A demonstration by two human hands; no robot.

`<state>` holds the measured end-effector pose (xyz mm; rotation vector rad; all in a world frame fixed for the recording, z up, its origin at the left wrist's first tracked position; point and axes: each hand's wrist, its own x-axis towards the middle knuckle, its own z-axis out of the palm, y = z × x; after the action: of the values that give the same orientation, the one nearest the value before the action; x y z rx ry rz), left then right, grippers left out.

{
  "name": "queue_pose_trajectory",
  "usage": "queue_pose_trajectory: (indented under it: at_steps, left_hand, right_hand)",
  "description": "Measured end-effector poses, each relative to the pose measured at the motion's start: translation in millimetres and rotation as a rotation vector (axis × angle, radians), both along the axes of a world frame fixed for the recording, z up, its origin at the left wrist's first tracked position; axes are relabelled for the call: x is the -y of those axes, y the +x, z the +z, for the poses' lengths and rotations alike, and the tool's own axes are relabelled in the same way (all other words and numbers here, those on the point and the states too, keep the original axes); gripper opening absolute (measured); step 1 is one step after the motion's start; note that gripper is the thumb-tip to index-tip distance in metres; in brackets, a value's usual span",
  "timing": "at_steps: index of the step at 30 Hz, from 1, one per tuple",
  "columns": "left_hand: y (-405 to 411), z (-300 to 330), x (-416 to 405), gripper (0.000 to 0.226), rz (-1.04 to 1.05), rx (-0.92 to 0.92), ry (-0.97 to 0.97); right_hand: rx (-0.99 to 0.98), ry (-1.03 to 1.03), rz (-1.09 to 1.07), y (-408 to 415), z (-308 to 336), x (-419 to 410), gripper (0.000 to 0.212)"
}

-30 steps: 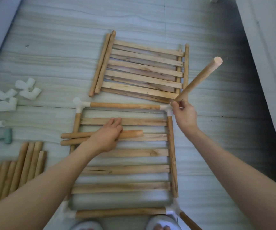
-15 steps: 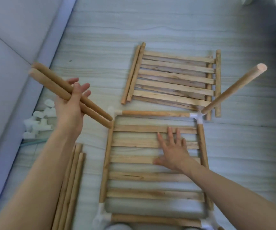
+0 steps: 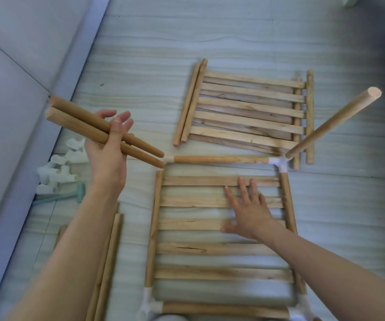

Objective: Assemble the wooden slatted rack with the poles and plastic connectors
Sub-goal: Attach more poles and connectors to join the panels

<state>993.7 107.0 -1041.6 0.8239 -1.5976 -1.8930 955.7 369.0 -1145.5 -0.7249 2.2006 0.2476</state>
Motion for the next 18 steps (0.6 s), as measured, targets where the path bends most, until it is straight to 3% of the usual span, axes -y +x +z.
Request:
queue_pose_trajectory:
  at_steps: [7, 14, 18]
  left_hand:
    - [0.3, -2.0, 2.3, 0.008, 0.016, 0.018, -0.028]
    - [-14.8, 6.4, -0.9, 0.008, -0.192, 0.193, -0.341]
    - [-18.1, 6.5, -0.6, 0.011, -0.264, 0.212, -0.421]
  right_hand:
    - [0.02, 0.016, 0.013, -2.1, 2.8, 0.7, 0.104]
    - [0.003, 0.02, 0.007, -0.4, 0.6, 1.2, 0.105]
    - [-0.008, 0.005, 0.005, 0.3, 0.3, 1.5, 0.105]
